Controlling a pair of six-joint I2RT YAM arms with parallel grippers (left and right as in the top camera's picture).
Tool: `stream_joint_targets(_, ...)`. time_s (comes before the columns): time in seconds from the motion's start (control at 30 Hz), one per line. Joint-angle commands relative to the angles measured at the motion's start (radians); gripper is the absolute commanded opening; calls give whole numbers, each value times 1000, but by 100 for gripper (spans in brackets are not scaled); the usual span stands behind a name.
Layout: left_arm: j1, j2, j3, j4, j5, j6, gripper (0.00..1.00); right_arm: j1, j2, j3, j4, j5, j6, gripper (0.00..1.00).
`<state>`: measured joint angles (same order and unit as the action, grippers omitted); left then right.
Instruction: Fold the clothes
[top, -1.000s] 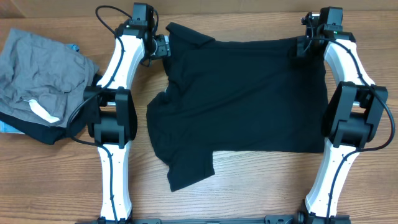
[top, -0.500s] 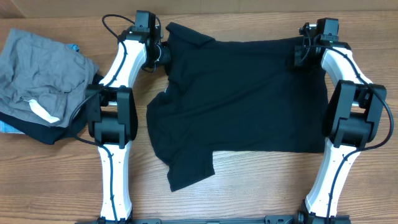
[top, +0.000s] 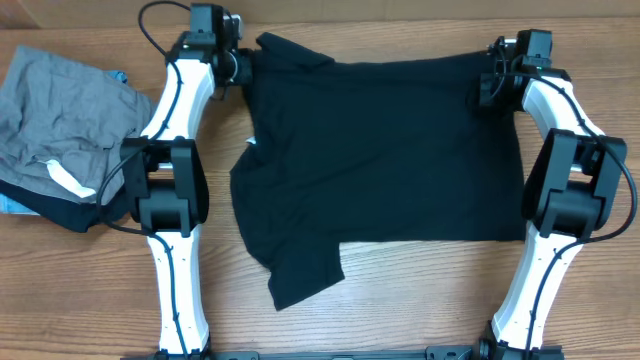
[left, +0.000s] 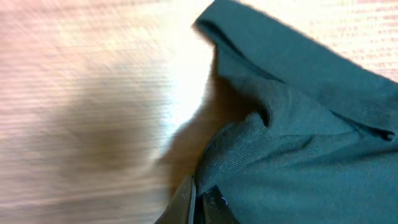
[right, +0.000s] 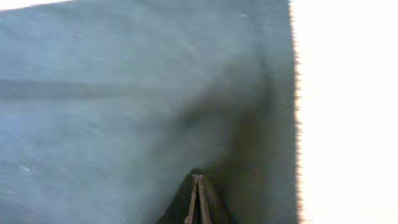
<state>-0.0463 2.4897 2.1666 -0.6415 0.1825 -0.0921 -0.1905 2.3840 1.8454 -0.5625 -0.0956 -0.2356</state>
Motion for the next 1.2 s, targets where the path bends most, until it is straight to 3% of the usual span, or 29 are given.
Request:
stream_joint_targets(0.0,1,8,80,35,-29,86,6,-7,-1,-5,9,8,3,4)
stream_joint_targets(0.1,1,8,108,55,-29,86,46,-7,-1,-5,14,8,4,4)
stream_joint_targets(0.13,1,8,121,45,-34,90,66,-7,-1,-5,20,7,4,4)
stream_joint_targets(0.23,1,4,203,-42,-101,94,100,-7,-1,-2,36,8,3,4)
stream_joint_targets(0.4,-12,-1,419,-373,-129,4,100,-5,-16,2,-10,-3,5,4)
stream_joint_targets(0.57,-26,-1,440,-666,-142,-80,100,0,-56,3,-72,-42,112,5)
stream_joint_targets(0.6,-26,-1,440,-695,-141,-82,100,0,-66,3,-91,-42,118,7)
stream_joint_targets(0.63,-26,-1,440,-739,-142,-95,100,0,-77,3,-117,-41,118,18)
stream_joint_targets(0.67,-26,-1,440,-770,-142,-102,100,0,-84,3,-139,-41,118,20)
stream_joint_targets(0.93,-26,-1,410,-938,-281,-204,97,0,-93,2,-293,-99,140,21)
stream_joint_targets(1.0,-26,0,362,-932,-278,-203,81,0,-93,2,-306,-108,140,21)
stream_joint_targets(1.1,-26,0,238,-880,-241,-163,37,0,-93,2,-307,-109,139,25)
stream_joint_targets(1.17,-26,0,140,-816,-165,-107,19,0,-93,2,-306,-108,140,26)
